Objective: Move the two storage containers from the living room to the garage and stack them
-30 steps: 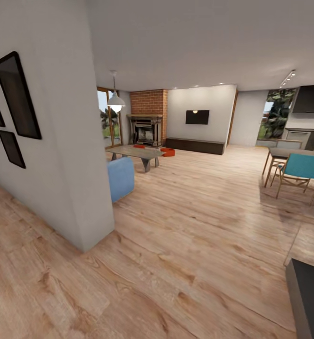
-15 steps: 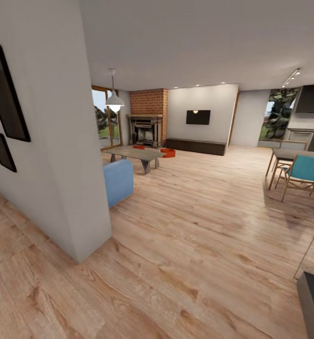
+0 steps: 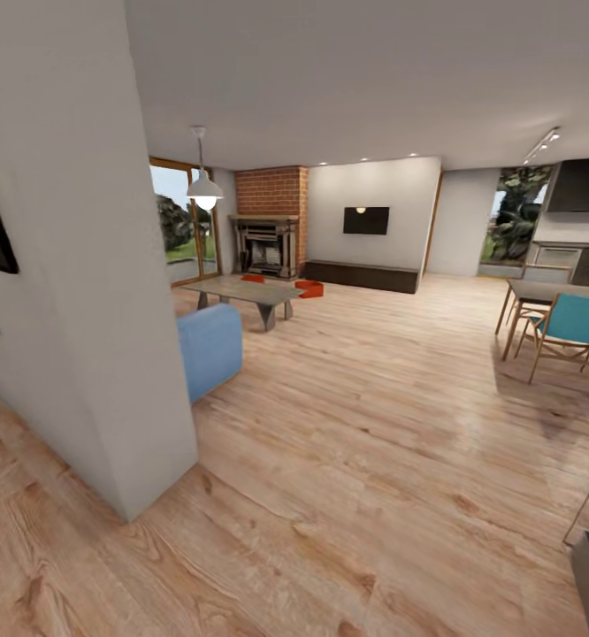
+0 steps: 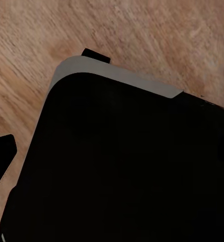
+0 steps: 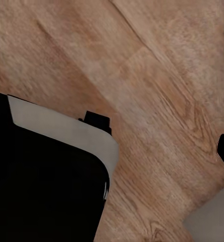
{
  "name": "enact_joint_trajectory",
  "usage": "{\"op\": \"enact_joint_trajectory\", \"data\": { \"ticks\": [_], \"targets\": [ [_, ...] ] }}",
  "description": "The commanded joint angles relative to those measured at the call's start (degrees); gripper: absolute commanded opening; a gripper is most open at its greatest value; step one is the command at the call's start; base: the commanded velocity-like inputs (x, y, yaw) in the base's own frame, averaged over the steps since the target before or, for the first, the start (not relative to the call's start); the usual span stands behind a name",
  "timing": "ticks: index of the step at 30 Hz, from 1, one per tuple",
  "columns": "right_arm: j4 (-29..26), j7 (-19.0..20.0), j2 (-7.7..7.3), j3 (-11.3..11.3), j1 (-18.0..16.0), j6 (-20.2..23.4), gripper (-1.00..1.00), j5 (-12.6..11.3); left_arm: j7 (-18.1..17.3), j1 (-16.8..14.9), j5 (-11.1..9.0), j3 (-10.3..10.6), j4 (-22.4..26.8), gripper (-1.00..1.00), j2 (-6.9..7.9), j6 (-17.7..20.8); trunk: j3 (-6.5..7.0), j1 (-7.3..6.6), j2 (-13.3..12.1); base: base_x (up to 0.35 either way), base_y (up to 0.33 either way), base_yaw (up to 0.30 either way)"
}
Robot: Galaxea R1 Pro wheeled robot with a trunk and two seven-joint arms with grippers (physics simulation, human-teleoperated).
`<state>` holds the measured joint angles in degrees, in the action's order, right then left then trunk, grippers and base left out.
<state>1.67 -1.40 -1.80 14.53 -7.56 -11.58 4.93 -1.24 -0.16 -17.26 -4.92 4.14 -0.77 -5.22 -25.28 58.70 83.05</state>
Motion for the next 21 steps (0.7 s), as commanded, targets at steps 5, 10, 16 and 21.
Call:
{"op": "enact_joint_trajectory", "data": {
  "ticks": [5, 10, 16, 21],
  "targets": [
    [0.2, -0.2, -0.04, 0.0, -0.1, -0.3, 1.00, 0.5, -0.2, 0.0, -0.1, -0.4, 0.0, 1.00, -0.02, -0.1, -0.06, 0.03, 0.0, 0.323, 0.000, -0.243],
    [0.2, -0.1, -0.05, 0.0, -0.1, -0.3, 1.00, 0.5, -0.1, 0.0, -0.1, -0.4, 0.0, 1.00, -0.02, -0.1, -0.06, 0.03, 0.0, 0.323, 0.000, -0.131],
    [0.2, -0.1, -0.12, 0.1, -0.1, -0.3, 1.00, 0.6, -0.2, 0.0, -0.1, -0.4, 0.0, 1.00, -0.02, -0.1, -0.06, 0.03, 0.0, 0.323, 0.000, -0.019],
    [0.2, 0.0, -0.14, 0.2, -0.1, -0.3, 1.00, 0.9, -0.1, 0.0, -0.1, -0.4, 0.0, 1.00, -0.02, -0.1, -0.06, 0.03, 0.0, 0.323, 0.000, -0.001]
  ]
}}
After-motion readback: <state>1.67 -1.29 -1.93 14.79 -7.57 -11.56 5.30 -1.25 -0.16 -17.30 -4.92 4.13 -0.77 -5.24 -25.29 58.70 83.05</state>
